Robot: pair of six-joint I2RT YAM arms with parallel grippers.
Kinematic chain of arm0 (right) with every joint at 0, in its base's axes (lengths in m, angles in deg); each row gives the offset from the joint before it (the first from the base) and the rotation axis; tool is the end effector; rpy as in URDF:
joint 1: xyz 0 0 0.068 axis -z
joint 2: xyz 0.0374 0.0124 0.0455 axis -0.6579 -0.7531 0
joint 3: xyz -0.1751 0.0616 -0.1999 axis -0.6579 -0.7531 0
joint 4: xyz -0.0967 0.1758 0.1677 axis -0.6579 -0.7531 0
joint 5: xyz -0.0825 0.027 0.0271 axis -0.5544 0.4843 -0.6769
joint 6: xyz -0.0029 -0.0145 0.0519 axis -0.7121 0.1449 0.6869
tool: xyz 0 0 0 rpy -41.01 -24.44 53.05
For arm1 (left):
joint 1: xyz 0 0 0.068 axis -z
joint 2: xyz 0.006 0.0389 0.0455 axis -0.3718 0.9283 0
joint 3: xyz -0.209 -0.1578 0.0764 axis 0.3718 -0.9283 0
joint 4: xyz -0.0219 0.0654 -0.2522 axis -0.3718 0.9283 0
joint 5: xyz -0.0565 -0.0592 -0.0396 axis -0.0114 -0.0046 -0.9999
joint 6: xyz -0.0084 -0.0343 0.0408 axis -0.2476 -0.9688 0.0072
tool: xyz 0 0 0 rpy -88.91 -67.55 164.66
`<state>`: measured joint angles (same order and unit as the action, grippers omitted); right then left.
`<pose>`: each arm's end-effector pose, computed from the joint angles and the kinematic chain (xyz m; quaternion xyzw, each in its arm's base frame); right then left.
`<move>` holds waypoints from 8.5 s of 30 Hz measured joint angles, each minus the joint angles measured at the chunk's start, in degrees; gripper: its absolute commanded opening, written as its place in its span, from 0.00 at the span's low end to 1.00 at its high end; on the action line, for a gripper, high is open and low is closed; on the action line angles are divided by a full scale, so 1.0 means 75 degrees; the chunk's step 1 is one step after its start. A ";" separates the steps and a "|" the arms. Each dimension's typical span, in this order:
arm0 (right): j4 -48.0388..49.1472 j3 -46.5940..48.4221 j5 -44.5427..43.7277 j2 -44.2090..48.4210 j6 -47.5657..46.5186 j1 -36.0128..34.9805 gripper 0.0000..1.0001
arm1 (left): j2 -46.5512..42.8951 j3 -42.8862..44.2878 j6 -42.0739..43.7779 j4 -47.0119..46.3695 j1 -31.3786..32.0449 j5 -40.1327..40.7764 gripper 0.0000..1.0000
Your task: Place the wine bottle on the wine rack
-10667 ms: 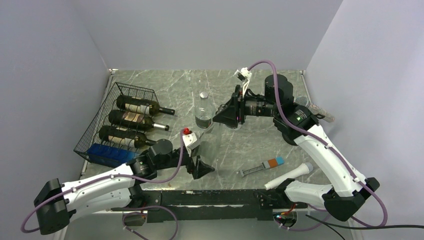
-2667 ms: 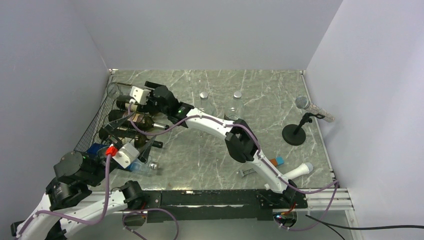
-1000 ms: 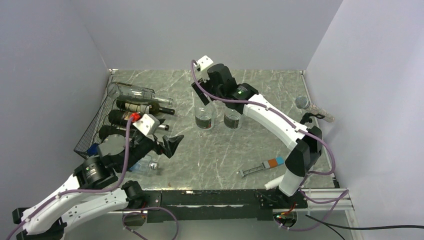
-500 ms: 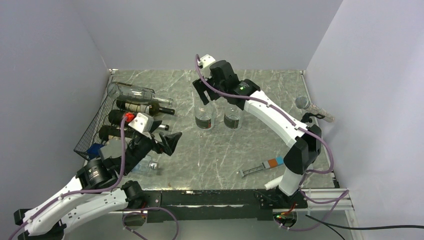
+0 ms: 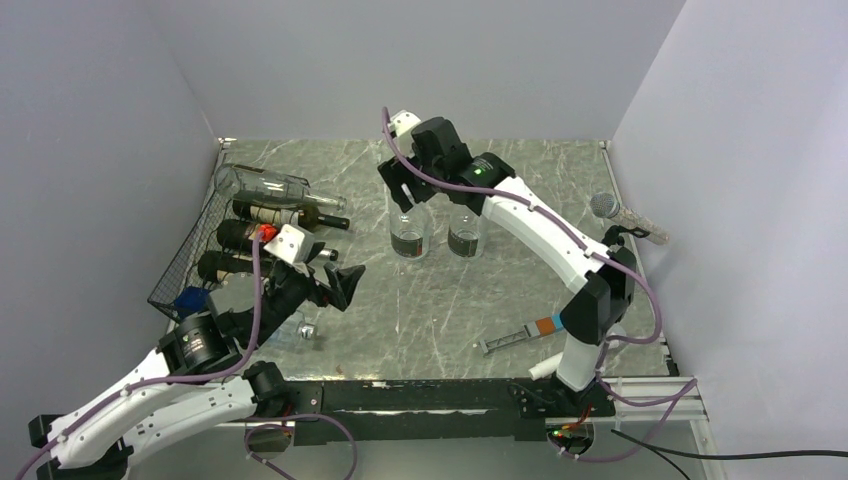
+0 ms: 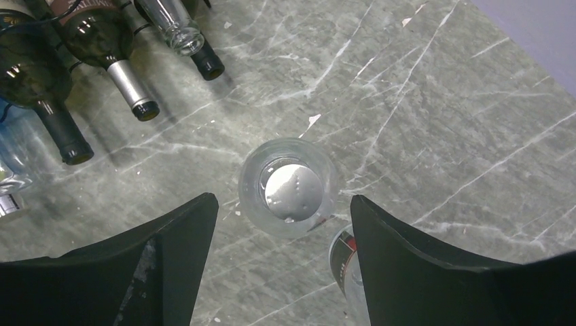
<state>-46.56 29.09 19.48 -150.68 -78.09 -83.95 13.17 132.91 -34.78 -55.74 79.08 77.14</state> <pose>0.2965 0.2732 0.3811 -0.3291 0.8260 0.1500 0.4323 0.0739 -0.0887 0.3643 0.1541 0.7197 -0.2512 0.6286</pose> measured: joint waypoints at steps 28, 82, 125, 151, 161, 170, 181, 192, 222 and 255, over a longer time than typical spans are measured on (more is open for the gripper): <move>-0.2640 0.2559 -0.0181 -0.2340 -0.0493 0.0000 0.47 | -0.0090 -0.0105 -0.0020 0.0023 0.0000 0.0542 0.97; 0.1346 -0.2116 0.5182 0.0557 0.3375 0.0685 0.00 | 0.0006 0.0259 -0.1113 0.1221 0.0000 0.2541 0.97; 0.5651 -0.0023 0.4348 -0.1754 0.7023 -0.0484 0.00 | -0.0854 0.1638 -0.0391 0.1314 0.0000 0.2617 0.97; 0.6881 0.0618 0.2116 -0.3448 0.9154 -0.0854 0.00 | -0.0874 0.2407 -0.1087 0.2221 0.0000 0.2914 0.97; 0.7481 0.0286 0.0790 -0.3491 0.9623 -0.1198 0.00 | -0.0901 0.2422 -0.1209 0.2544 0.0000 0.3028 0.97; 0.8014 0.0207 -0.0213 -0.3754 0.9967 -0.1670 0.00 | -0.0962 0.2841 -0.1236 0.2719 0.0000 0.3139 0.97; 0.8408 0.0280 -0.0863 -0.4299 1.0538 -0.1891 0.00 | -0.1040 0.2853 -0.1361 0.2844 0.0000 0.3217 0.97; 0.8652 0.0289 -0.1268 -0.4485 1.0605 -0.2087 0.06 | -0.1131 0.2850 -0.1419 0.3072 0.0000 0.3220 0.97; 0.9046 -0.1792 0.0309 -0.3491 1.2359 -0.2317 0.55 | -0.1233 0.2562 -0.1416 0.3040 0.0000 0.3279 0.97; 0.9728 -0.4412 0.0029 -0.0933 0.8364 -0.2267 0.87 | -0.1084 0.2203 -0.0230 0.1964 0.0000 0.2594 0.97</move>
<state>26.40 -4.00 19.70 -157.67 -15.36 -100.95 5.04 149.44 -36.51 -41.01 79.08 96.60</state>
